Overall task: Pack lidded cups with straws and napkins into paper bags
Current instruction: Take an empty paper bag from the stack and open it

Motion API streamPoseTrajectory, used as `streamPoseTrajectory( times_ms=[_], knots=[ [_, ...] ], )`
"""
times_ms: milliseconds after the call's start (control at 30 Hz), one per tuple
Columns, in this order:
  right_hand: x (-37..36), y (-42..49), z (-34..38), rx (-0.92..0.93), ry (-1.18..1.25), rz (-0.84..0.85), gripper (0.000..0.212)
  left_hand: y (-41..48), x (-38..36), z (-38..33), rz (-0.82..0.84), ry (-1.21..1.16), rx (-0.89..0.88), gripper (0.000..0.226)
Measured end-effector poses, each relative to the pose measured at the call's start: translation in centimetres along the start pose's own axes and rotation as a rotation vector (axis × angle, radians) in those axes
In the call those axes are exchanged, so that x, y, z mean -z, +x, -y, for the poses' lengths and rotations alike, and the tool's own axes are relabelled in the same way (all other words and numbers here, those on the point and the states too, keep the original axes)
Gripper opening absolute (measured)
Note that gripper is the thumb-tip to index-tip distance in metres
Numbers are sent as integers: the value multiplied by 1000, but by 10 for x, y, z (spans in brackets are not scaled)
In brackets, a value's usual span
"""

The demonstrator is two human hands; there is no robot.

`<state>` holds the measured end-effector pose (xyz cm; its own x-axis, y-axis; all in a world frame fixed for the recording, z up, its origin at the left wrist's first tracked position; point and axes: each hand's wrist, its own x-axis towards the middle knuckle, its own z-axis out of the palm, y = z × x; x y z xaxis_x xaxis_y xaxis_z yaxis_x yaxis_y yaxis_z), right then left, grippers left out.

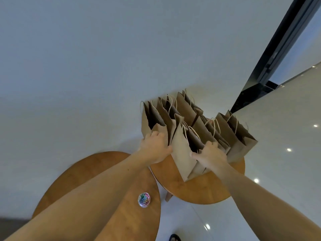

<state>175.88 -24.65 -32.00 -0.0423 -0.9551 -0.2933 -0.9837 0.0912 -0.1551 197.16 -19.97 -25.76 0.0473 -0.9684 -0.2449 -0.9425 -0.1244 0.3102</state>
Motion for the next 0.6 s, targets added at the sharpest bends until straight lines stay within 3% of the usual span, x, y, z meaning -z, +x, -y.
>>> streamPoseTrajectory(
  times_ms=[67, 167, 233, 600],
  knots=[
    [-6, 14, -3, 16, -34, 1, 70, 6, -9, -1, 33, 11, 29, 51],
    [-15, 29, -5, 83, -59, -34, 34, 11, -18, 3, 67, 9, 71, 52],
    [-19, 35, -5, 121, -63, -38, 23, 15, -19, 7, 71, -2, 90, 53],
    [25, -2, 47, 318, -206, -189, 30, -4, 5, 49, -53, -34, 103, 54]
  ],
)
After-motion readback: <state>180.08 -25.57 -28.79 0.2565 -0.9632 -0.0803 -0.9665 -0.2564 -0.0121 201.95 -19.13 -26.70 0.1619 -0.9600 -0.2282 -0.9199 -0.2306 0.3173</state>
